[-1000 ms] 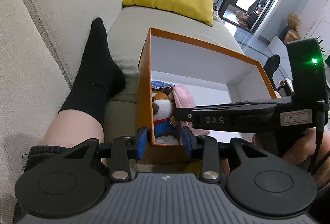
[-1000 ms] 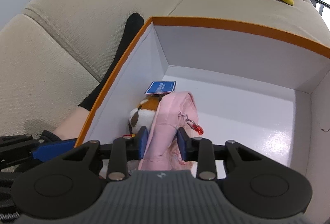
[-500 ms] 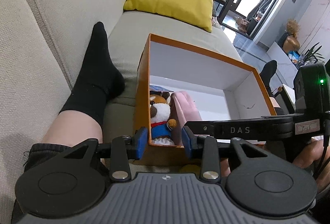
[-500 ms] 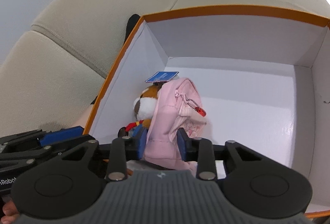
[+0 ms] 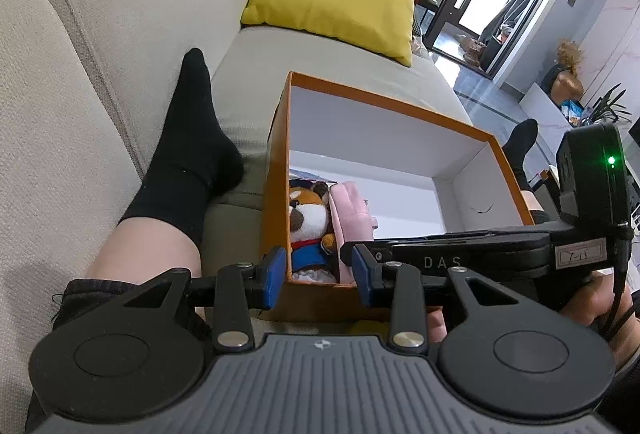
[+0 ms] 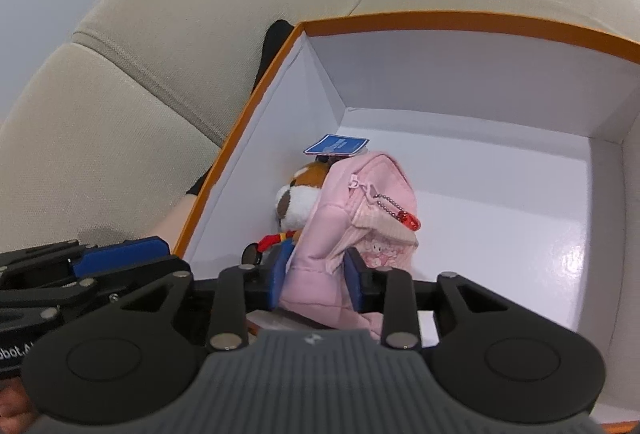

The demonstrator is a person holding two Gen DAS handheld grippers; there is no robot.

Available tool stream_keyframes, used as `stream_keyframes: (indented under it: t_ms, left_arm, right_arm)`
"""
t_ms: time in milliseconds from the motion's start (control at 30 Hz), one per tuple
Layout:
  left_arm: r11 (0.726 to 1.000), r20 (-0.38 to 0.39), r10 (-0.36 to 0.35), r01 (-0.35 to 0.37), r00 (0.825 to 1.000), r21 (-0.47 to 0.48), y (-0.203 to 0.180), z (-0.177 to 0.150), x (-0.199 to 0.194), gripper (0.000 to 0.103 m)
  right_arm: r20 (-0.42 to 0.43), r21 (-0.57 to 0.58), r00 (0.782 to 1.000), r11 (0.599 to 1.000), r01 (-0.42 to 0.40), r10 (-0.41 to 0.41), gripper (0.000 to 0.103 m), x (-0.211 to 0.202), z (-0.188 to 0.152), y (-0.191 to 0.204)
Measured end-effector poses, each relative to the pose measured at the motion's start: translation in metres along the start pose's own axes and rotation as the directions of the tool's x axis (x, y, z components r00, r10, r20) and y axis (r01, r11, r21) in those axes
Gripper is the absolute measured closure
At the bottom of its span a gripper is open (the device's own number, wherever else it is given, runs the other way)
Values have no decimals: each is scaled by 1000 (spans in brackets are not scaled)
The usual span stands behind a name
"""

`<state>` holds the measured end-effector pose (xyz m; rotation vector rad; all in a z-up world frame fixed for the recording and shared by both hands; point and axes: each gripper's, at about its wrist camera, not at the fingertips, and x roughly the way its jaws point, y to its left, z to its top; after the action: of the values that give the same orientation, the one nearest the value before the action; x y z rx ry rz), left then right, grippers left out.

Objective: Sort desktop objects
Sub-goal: 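Open both tools to release the fox and backpack inside the box, then grasp the pink card holder with the left tool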

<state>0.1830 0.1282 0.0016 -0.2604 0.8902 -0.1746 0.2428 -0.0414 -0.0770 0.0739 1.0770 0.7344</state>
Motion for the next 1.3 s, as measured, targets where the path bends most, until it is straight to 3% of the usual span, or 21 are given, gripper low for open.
stream_keyframes:
  t_ms: [500,800,1033,1300]
  left_arm:
    - [998,60,-12,9,998,54,-33,-14,-36,62]
    - [995,0,-17,16,1000,97,-64,-58,-41,62]
    - [987,-93,37,-22,995,159,-83,-112,-21,58]
    - [997,-157,75,-79,985,-21,-75,-138,7,48]
  right_arm:
    - [130,-65,991,998,18,-9,62,-53,-16,6]
    - [331,-102,944,994,50,-14,61,-121,-82,-10]
    - [247,-32,967,997,75,-65,62,-132,-138,-36]
    - [151,-13,982,993,119,-116,66,-125,-181,-47]
